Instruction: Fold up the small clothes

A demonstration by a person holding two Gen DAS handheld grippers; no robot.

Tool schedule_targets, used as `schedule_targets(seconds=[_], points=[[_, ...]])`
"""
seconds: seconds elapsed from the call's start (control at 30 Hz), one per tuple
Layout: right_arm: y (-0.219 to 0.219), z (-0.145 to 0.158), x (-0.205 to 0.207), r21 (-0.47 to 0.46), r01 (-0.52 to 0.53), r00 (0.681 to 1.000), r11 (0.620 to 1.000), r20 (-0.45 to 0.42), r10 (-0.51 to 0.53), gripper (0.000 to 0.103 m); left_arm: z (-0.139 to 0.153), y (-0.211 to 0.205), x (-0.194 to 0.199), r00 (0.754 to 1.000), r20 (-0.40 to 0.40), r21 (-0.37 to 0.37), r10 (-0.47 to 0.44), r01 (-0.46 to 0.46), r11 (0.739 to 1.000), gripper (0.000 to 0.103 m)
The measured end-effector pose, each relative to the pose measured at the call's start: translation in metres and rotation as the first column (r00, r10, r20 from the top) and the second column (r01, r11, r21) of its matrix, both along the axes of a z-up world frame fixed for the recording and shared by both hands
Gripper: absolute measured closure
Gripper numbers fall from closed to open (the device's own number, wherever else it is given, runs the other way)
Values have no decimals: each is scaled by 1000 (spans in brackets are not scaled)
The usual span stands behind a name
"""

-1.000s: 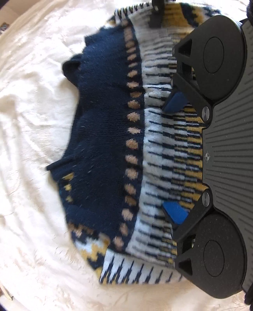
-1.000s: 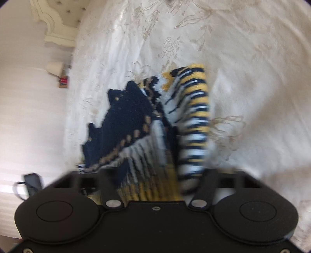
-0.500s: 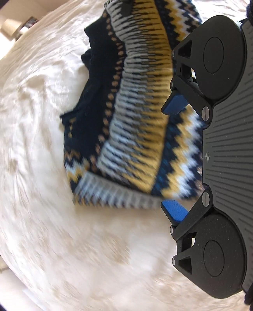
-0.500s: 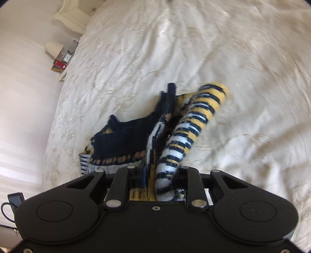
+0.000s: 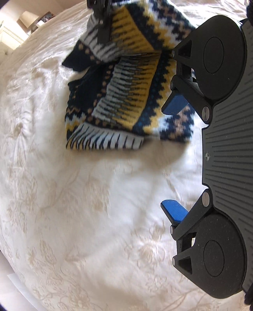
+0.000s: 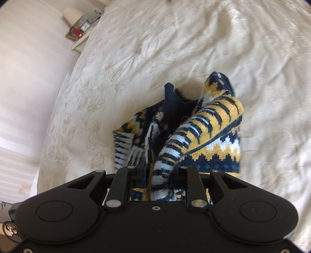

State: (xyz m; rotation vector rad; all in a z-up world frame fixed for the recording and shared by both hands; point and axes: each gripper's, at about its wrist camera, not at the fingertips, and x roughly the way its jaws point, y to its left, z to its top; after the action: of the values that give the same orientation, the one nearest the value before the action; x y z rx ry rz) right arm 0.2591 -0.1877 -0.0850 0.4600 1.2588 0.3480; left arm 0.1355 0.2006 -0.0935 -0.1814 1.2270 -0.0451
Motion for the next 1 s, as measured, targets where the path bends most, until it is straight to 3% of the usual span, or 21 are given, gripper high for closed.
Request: schedule_targets(seconds=[0.43,0.57,0.7,0.8,0.9,1.0], points=[[101,-33,7,-167,-139,990,976,-47,132,71,-9,30,-3,999,-48,12,3,-3,1000,8],[113,-37,10,-160,-160,987,974,-40,156,60,-10,30,-1,998,-60,12,-14,15,1000,8],[105,-27,8,21,-150,988,989,44,149,58,-7,34,4,998,-60,9,-30,30,1000,8],[95,-12,4,67,-114,987,991,118,105,54,-3,38,12,998,-50,11,-43,44,999,8],[79,2,-6,17,-100,980,995,176,95,39,4,42,24,998,-35,10,-57,58,998,8],[74,10,-25,-104,-159,956,982,230,180,37,9,40,40,997,-20,-9,-72,71,997,8]])
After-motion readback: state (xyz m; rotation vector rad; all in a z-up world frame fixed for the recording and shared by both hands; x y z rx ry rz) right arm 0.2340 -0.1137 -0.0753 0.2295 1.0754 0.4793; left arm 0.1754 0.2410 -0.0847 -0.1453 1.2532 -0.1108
